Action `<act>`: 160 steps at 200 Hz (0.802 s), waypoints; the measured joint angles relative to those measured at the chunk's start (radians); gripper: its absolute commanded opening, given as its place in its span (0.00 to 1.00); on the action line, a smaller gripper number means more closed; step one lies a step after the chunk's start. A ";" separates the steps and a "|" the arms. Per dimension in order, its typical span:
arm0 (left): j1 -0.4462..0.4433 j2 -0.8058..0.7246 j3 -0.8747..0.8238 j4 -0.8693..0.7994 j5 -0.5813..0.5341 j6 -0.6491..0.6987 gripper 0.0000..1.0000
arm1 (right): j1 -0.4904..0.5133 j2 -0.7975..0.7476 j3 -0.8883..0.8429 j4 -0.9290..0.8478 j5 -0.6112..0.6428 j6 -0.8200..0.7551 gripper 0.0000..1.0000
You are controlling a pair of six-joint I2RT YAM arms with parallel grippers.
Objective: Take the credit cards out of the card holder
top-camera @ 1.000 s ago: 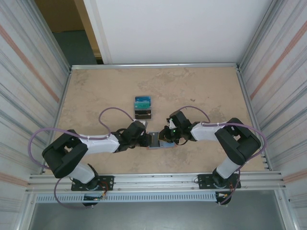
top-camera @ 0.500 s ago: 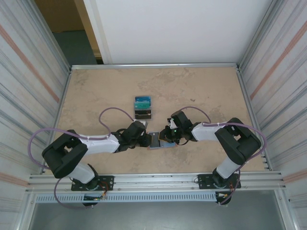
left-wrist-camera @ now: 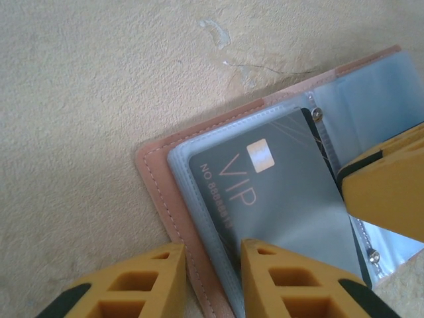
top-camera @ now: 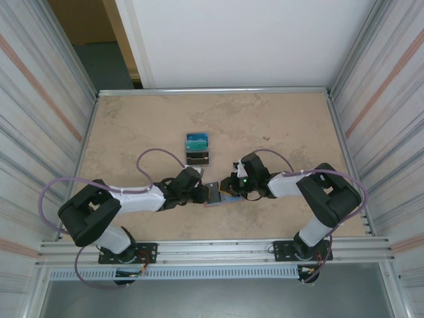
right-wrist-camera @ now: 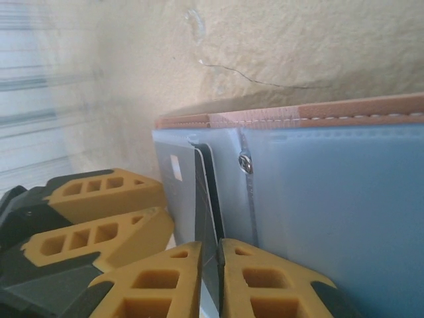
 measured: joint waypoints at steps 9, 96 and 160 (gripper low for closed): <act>0.000 0.000 0.001 -0.003 0.000 0.000 0.28 | 0.000 0.000 0.000 0.006 -0.002 0.001 0.16; 0.000 0.000 0.008 -0.014 -0.004 0.000 0.29 | -0.007 0.051 0.000 0.053 -0.017 0.003 0.12; 0.000 0.000 0.012 -0.022 -0.018 0.000 0.29 | -0.013 0.063 -0.001 0.072 -0.020 0.018 0.00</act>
